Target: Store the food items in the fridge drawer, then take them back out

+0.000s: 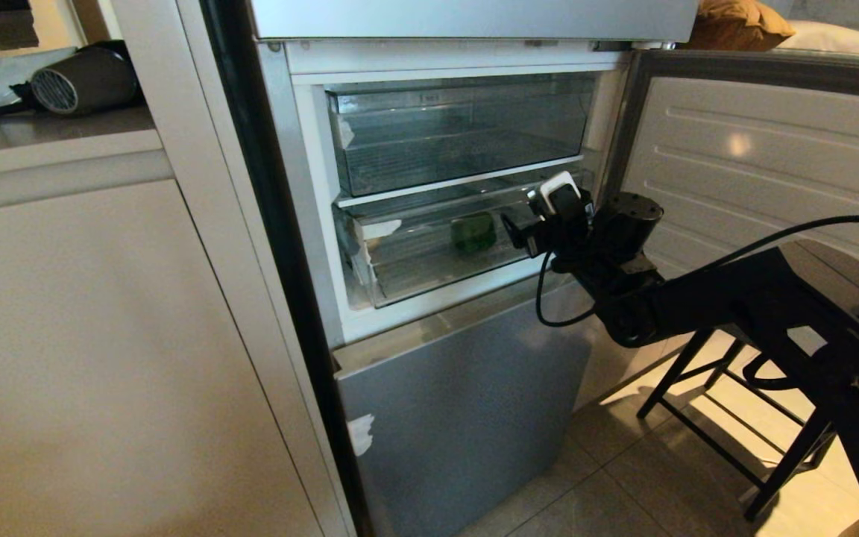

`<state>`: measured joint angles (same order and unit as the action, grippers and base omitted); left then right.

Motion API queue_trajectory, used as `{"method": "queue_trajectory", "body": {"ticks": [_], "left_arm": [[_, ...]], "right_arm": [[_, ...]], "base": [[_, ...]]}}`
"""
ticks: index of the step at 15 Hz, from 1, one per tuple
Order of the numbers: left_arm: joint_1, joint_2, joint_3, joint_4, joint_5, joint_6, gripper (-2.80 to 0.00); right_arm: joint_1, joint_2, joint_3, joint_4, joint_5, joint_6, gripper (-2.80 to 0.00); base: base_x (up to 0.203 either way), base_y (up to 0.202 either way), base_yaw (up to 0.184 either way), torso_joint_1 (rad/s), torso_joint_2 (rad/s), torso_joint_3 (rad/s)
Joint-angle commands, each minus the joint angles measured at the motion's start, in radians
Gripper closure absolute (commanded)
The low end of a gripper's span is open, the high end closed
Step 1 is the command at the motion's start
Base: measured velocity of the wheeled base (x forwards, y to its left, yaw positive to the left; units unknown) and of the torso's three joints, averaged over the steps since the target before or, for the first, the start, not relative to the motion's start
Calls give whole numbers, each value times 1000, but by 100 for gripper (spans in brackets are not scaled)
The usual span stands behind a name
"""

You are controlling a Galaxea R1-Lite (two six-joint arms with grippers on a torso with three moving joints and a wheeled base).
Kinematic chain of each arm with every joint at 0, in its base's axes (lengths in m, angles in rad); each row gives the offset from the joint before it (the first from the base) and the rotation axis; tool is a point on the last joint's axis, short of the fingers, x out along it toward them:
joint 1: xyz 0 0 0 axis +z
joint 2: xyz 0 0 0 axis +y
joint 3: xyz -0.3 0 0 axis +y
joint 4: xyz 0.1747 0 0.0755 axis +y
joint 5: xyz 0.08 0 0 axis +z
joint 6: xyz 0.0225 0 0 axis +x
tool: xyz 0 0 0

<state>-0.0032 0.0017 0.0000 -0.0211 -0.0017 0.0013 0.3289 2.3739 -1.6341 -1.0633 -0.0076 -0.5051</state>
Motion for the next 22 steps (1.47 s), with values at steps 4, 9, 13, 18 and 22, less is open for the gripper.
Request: {"method": "queue_trajectory", "body": {"ticks": [4, 9, 13, 18, 22], "left_arm": [[0, 0, 11, 0, 0, 0, 0], [0, 0, 11, 0, 0, 0, 0], [0, 0, 11, 0, 0, 0, 0], [0, 0, 11, 0, 0, 0, 0], [0, 0, 11, 0, 0, -1, 0]], "right_arm": [[-1, 16, -33, -6, 0, -4, -280], [-7, 22, -68, 23, 0, -4, -280], [-7, 39, -101, 23, 0, -6, -280], [-5, 20, -85, 20, -4, -9, -280], [-5, -39, -8, 15, -7, -12, -280]], "base": [[0, 0, 0, 0, 0, 0], [0, 0, 0, 0, 0, 0], [0, 0, 0, 0, 0, 0], [0, 0, 0, 0, 0, 0], [0, 0, 0, 0, 0, 0]]}}
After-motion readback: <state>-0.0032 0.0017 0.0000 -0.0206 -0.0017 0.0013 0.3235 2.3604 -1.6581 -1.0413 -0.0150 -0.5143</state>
